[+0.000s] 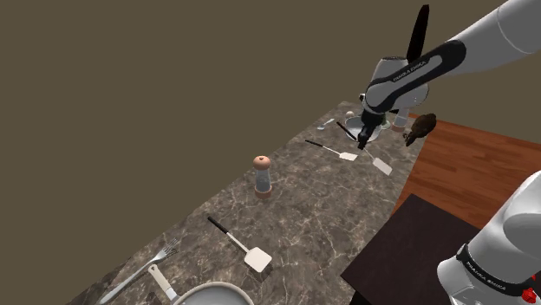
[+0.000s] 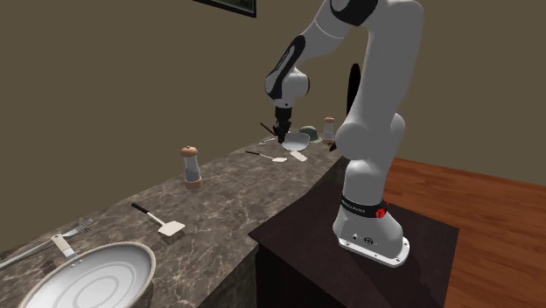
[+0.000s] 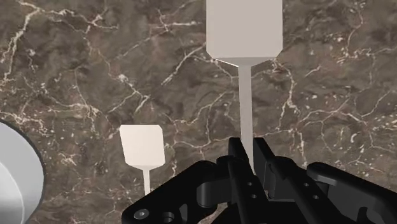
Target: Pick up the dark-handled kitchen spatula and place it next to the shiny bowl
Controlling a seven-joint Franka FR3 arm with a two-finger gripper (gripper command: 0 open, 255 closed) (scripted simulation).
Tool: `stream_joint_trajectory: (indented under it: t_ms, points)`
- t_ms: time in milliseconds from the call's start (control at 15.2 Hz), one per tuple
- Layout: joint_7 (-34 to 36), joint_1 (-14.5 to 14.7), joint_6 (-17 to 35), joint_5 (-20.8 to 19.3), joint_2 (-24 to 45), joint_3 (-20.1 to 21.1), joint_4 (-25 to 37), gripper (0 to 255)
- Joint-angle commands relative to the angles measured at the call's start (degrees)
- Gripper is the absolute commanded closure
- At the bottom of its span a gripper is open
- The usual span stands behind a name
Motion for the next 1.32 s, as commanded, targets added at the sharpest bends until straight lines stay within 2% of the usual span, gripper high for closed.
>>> stream_joint_trajectory:
  t_ms: [0,462,1254]
  points:
    - [-3.7,-1.1,-0.5,1.3,2.8,-1.5,3.1,255]
    - [-14.3,-5.8,-4.3,6.3,12.9,-4.5,16.0,255]
    - [-17.5,-6.9,3.6,10.4,19.5,-2.9,14.2,255]
